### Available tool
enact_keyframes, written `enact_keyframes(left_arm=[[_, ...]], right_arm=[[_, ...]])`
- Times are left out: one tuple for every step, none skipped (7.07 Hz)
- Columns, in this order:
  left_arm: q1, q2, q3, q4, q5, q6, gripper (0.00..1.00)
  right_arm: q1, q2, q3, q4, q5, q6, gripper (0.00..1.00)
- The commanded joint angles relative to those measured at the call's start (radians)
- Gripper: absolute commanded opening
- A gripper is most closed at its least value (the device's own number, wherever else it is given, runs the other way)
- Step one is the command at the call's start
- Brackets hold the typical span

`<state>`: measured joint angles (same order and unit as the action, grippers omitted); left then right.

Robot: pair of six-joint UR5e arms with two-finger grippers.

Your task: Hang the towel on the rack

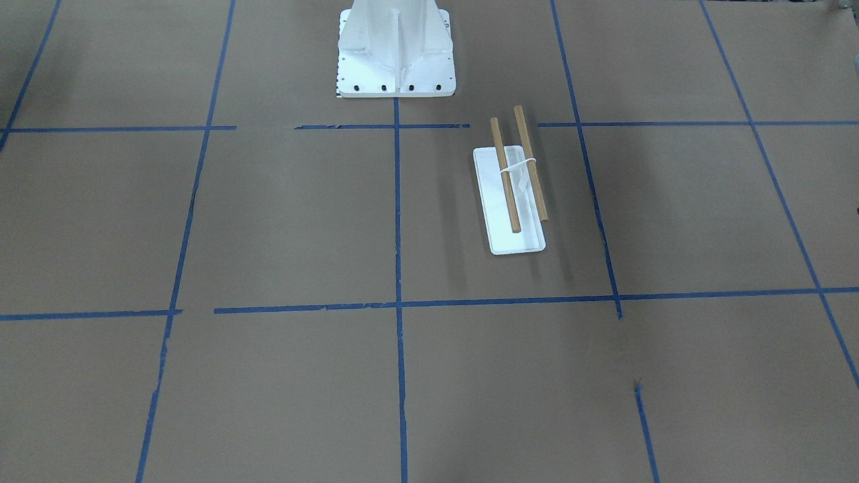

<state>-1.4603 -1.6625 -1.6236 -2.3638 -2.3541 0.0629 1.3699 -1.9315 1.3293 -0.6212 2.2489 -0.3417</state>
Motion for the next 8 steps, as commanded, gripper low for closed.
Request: enact_keyframes(left_arm=[[0.0,0.0,0.005,-0.021,-0.001,0.0,1.0],[0.0,0.001,0.005,-0.022,0.001,0.0,1.0],[0.0,0.001,0.004,-0.023,-0.001,-0.002,1.0],[0.0,0.001,0.005,-0.022,0.001,-0.002,1.0],[0.0,0.001,0.005,-0.022,-0.001,-0.002,1.0],[0.0,0.003,0.005,-0.022,-0.001,-0.002,1.0],[0.0,0.001,0.007,-0.022,0.001,-0.002,1.0],[0.0,0.001,0.005,-0.022,0.001,-0.002,1.0]], right_arm=[[-0.002,0.006,-0.012,-0.002,-0.044,-0.02,0.66],[-0.002,0.012,-0.013,-0.005,-0.046,-0.02,0.67],[0.0,0.025,-0.028,-0.003,-0.046,-0.02,0.68],[-0.002,0.035,-0.033,-0.005,-0.046,-0.02,0.68],[-0.002,0.04,-0.039,-0.005,-0.046,-0.02,0.67],[-0.002,0.04,-0.045,-0.003,-0.045,-0.02,0.66],[-0.002,0.042,-0.045,-0.003,-0.046,-0.022,0.37],[-0.002,0.042,-0.045,-0.003,-0.046,-0.025,0.04]])
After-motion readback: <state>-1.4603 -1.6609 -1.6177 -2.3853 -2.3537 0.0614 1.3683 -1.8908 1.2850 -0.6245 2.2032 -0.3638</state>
